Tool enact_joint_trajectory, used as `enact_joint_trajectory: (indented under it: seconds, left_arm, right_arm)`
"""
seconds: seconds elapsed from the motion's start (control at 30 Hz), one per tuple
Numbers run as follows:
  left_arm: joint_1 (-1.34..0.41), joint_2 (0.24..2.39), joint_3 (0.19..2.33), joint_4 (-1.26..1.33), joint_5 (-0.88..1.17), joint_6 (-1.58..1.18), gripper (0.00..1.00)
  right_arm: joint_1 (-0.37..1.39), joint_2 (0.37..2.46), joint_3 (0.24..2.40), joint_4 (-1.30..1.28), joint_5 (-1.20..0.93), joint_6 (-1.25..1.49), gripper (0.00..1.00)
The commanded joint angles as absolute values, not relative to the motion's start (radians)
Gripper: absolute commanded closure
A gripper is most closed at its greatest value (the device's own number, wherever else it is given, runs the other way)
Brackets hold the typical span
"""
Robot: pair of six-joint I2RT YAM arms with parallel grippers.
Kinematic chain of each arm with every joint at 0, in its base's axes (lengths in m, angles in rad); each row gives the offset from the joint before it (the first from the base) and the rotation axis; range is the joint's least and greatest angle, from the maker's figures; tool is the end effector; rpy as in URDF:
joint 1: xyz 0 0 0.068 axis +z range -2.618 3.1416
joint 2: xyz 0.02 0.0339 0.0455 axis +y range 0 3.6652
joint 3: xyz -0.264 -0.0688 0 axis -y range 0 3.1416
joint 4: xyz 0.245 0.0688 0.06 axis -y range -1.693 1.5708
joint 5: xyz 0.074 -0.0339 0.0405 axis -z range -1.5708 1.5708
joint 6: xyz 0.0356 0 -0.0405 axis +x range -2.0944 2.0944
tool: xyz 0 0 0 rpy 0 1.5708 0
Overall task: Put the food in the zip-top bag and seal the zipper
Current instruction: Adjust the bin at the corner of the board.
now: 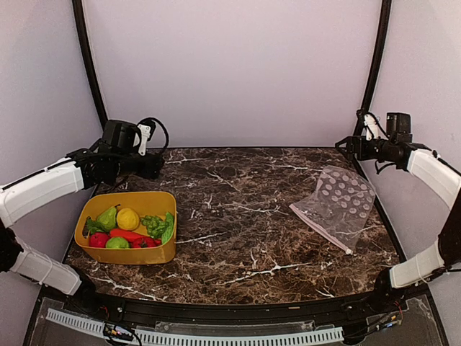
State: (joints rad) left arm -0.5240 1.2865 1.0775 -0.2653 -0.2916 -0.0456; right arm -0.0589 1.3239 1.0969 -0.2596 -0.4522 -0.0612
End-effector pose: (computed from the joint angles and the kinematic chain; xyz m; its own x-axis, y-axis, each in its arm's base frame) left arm 0.2599 -0.1384 0.3254 -0.4068 0.1846 -0.8947 0.2395 0.9667 0.0906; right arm 0.3018 -0.0022 0.3232 -0.4456 -0.0288 -0.8948 -0.3605 0.9206 0.1499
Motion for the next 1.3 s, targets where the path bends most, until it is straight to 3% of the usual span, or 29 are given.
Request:
enact_joint_trajectory:
  seconds: [0.0, 0.4, 0.8, 1.27]
  left_arm:
    - [-0.558, 1.313, 1.116, -0.357, -0.268, -0.110, 0.28]
    - [-0.661, 1.462, 1.317, -0.722, -0.256, -0.363, 0.41]
    - [-0.754, 1.549, 1.329, -0.904, -0.214, -0.655, 0.47]
    - [-0.774, 1.724, 1.427, -0.956, -0.209, -0.677, 0.77]
  right_arm:
    - [-0.049, 1.336, 1.073, -0.202, -0.410, -0.048, 0.01]
    - [-0.042, 1.331, 1.055, -0.259, -0.525, -0.177, 0.01]
    - [-0.038, 1.314, 1.035, -0.308, -0.557, -0.249, 0.01]
    - [-0.035, 1.310, 1.026, -0.328, -0.579, -0.262, 0.01]
